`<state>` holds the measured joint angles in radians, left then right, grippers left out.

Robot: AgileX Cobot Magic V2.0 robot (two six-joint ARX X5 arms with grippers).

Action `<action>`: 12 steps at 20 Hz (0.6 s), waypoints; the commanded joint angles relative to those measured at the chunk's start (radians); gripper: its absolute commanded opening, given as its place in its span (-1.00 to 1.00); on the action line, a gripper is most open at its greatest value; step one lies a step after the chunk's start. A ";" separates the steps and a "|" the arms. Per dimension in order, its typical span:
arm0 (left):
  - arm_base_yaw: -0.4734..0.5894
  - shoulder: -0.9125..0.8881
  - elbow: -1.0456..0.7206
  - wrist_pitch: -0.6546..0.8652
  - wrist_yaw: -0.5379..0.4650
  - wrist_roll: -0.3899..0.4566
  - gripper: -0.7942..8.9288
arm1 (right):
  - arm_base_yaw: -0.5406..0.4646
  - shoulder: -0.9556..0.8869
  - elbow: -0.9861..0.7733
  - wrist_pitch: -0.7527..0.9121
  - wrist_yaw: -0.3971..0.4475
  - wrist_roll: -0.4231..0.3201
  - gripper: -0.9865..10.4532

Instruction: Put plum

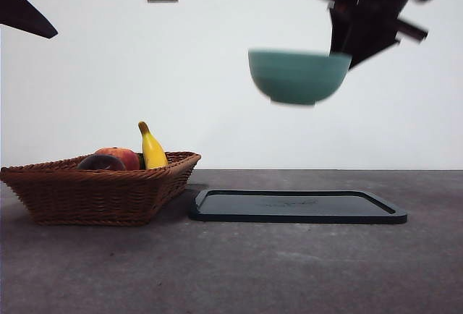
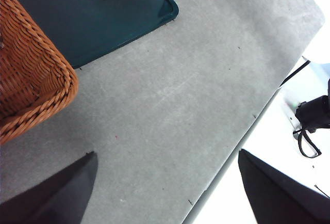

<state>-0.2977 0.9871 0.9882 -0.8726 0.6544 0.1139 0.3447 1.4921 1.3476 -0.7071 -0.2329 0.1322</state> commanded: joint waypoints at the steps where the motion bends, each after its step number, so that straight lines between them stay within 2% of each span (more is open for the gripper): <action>1: -0.004 0.006 0.021 0.005 0.005 0.017 0.06 | 0.031 -0.074 0.018 -0.040 -0.005 -0.020 -0.81; 6: -0.004 0.006 0.021 0.003 0.005 0.017 0.06 | 0.105 -0.201 -0.039 -0.101 0.006 -0.021 -0.81; 9: -0.004 0.006 0.021 -0.002 0.005 0.017 0.06 | 0.153 -0.229 -0.151 -0.056 0.006 -0.019 -0.81; 12: -0.004 0.006 0.021 -0.002 0.005 0.017 0.06 | 0.204 -0.228 -0.285 0.031 0.006 0.013 -0.81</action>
<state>-0.2977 0.9871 0.9882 -0.8806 0.6540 0.1154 0.5434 1.2560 1.0477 -0.6872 -0.2287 0.1295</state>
